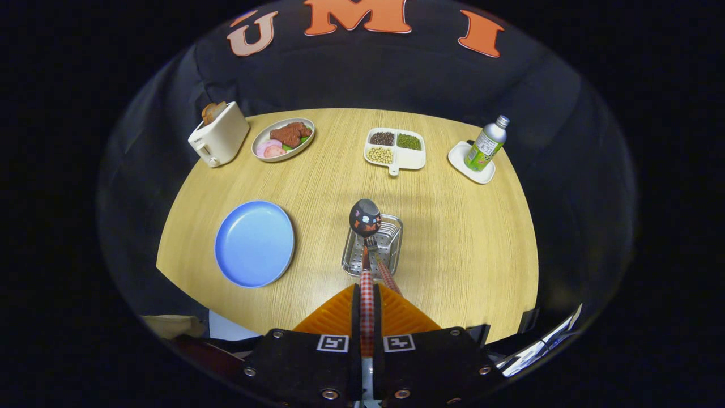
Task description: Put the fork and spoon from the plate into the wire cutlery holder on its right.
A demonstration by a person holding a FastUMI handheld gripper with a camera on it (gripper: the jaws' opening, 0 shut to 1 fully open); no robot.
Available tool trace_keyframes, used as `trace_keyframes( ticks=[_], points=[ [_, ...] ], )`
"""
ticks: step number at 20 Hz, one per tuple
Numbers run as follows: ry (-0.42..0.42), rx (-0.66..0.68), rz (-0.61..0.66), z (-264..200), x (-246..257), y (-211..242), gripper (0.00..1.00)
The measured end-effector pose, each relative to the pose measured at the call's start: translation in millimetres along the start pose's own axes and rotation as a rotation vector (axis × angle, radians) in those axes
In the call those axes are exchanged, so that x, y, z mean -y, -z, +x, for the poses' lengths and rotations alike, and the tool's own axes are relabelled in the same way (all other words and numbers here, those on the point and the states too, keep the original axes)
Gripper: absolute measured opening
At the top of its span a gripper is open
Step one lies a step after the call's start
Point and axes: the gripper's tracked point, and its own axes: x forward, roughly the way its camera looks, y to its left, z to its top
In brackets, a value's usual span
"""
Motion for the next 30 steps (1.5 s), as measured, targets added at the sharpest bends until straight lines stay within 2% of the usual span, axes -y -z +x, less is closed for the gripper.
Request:
trace_keyframes(
  ticks=[4, 18, 24, 30],
  points=[
    [-0.039, -0.100, -0.025, 0, 4, 6, 0.08],
    [-0.034, -0.377, -0.126, 36, 19, 2, 0.08],
    [-0.041, -0.436, -0.162, 50, 9, 0, 0.08],
    [-0.053, -0.410, -0.134, 55, 5, -12, 0.16]
  ],
)
